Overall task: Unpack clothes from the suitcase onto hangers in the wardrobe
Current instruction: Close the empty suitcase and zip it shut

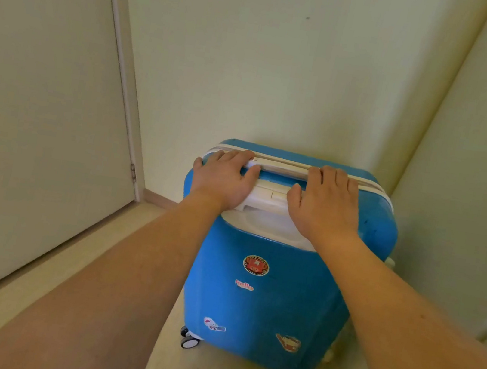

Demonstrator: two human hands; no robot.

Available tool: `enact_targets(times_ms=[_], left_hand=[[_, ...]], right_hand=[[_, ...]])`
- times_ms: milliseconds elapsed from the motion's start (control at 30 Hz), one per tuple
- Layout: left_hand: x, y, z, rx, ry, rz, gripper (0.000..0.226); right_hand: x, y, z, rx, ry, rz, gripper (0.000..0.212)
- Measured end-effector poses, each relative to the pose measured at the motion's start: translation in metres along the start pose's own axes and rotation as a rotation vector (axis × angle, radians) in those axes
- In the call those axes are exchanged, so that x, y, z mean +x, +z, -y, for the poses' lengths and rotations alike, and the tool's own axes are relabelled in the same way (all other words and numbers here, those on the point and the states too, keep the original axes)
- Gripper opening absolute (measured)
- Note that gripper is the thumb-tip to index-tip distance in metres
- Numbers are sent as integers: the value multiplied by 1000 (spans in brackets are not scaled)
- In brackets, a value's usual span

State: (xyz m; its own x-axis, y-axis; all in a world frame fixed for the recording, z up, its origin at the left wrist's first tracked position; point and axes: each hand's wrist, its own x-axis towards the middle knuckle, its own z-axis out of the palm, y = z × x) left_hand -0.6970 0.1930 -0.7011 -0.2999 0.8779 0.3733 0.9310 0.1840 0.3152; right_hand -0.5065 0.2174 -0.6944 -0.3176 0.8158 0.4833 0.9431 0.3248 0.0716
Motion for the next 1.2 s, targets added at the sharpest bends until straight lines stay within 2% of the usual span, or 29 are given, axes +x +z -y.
enact_targets(times_ms=[233, 1200], left_hand=[[27, 23, -22, -3, 39, -16, 51], [147, 92, -44, -32, 116, -88, 51]], right_hand=[[16, 11, -28, -32, 29, -11, 49], [117, 79, -71, -102, 63, -73, 48]])
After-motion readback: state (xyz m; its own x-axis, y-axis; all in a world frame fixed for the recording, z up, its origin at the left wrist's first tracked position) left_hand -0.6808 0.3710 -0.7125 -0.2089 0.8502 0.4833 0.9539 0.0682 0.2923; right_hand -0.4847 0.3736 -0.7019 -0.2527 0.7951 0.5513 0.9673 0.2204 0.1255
